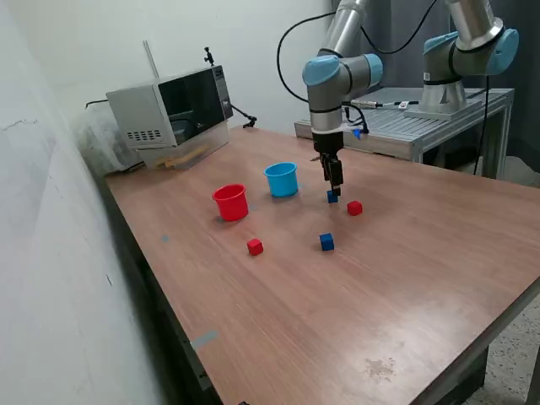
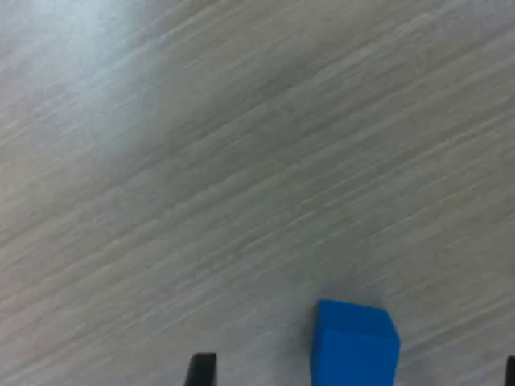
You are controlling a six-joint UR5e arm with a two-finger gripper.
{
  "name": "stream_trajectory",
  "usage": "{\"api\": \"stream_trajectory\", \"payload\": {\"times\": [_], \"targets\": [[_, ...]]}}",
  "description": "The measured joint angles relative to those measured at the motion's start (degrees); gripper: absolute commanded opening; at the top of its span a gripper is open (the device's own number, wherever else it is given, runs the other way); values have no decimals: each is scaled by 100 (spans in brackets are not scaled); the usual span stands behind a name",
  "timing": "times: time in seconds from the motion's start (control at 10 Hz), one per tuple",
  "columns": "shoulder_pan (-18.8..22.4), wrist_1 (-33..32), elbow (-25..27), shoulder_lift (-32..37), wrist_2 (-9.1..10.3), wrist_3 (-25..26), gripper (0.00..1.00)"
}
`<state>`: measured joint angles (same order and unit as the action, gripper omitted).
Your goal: Place red objects in the red bin, and blue objects in the blue bin.
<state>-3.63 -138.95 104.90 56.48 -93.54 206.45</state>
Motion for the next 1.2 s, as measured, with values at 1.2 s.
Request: {"api": "stream_trajectory", "payload": {"times": [1.2], "targets": [[27,78,-78,298,30,-503,0]]}}
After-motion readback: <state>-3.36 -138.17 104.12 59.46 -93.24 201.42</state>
